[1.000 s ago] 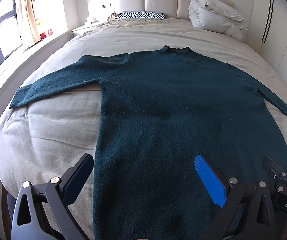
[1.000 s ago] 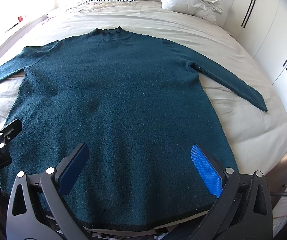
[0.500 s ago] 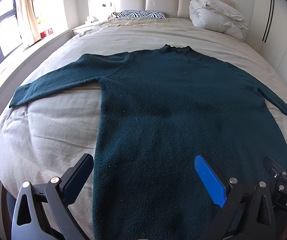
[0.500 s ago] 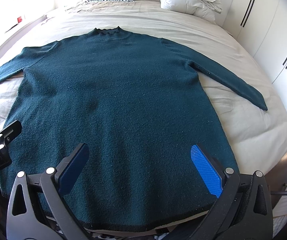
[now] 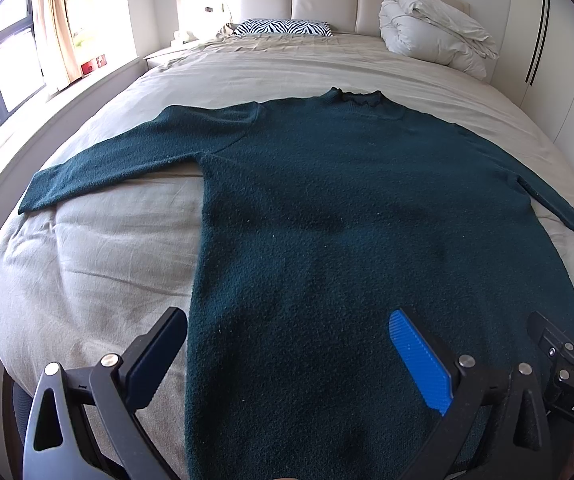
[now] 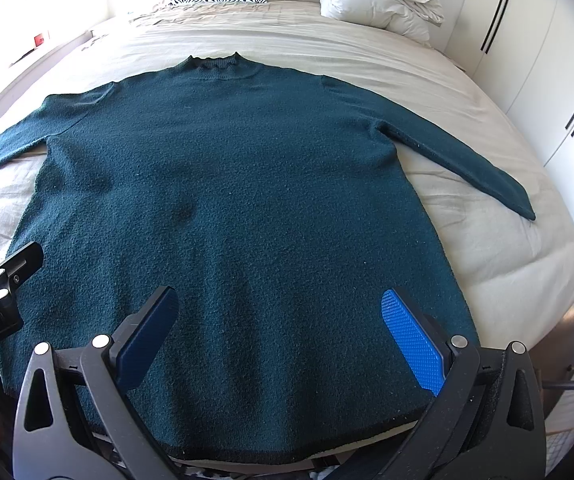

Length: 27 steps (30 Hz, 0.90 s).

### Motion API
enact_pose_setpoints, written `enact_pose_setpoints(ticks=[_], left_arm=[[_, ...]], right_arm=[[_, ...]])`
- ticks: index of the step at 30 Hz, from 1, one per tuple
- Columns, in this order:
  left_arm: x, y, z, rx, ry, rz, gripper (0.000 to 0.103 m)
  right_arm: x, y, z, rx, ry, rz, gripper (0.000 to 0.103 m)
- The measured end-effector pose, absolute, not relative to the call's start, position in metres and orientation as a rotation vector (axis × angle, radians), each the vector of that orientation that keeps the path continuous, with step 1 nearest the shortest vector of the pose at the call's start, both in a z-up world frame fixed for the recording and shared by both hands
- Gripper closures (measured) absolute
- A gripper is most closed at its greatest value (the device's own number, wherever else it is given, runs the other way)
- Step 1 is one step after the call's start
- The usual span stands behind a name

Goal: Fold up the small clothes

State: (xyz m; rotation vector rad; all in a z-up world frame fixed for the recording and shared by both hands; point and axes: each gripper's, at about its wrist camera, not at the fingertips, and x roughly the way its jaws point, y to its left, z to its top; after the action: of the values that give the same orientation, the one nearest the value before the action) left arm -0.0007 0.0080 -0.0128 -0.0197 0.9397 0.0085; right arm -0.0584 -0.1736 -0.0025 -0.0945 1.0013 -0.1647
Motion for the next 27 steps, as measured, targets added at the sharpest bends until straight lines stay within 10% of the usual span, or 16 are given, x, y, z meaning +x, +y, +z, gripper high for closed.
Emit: enact_pose_setpoints(ticks=[27], left_arm=[[-0.0010,0.0100,-0.0160,-0.022,0.945,0.012,0.000]], right_arm=[[-0.0584,-0.1735,-0.0039,-0.093,1.003,-0.164,0.000]])
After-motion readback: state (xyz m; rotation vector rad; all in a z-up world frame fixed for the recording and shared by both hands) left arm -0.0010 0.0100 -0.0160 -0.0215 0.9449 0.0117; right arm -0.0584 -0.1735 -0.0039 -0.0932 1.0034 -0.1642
